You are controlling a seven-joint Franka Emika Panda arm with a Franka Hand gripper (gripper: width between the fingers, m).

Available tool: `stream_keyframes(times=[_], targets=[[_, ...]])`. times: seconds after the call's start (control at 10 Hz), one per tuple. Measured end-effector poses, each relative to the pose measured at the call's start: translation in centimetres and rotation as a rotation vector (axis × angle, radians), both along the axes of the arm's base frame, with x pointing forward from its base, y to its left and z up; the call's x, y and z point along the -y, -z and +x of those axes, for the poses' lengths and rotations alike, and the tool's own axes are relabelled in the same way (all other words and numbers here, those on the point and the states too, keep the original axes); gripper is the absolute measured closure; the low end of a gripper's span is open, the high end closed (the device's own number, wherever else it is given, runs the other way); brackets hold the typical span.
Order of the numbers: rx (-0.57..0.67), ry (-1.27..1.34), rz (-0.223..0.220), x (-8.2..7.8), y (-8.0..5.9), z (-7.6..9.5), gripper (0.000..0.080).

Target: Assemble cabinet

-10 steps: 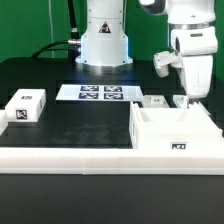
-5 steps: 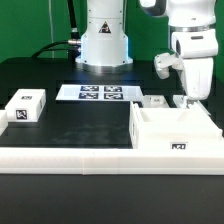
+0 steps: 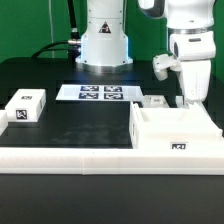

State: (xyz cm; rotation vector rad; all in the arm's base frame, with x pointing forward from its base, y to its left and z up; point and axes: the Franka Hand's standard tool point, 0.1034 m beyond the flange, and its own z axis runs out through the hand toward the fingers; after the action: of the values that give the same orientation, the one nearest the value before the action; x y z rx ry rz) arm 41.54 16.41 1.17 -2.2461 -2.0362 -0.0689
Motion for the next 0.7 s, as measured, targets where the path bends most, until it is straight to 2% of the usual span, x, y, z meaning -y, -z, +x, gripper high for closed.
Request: stream_keyframes(times=[0.4,0.6,0.7], targets=[[0.001,0.013,-0.002,0.0,-0.3,0.0,0.073],[0.027,0.024,-0.019,0.2,-2.5,0.4,0.0729],[0.031,0.024,-0.031,0.9,-3.3,0.5,0.0729]])
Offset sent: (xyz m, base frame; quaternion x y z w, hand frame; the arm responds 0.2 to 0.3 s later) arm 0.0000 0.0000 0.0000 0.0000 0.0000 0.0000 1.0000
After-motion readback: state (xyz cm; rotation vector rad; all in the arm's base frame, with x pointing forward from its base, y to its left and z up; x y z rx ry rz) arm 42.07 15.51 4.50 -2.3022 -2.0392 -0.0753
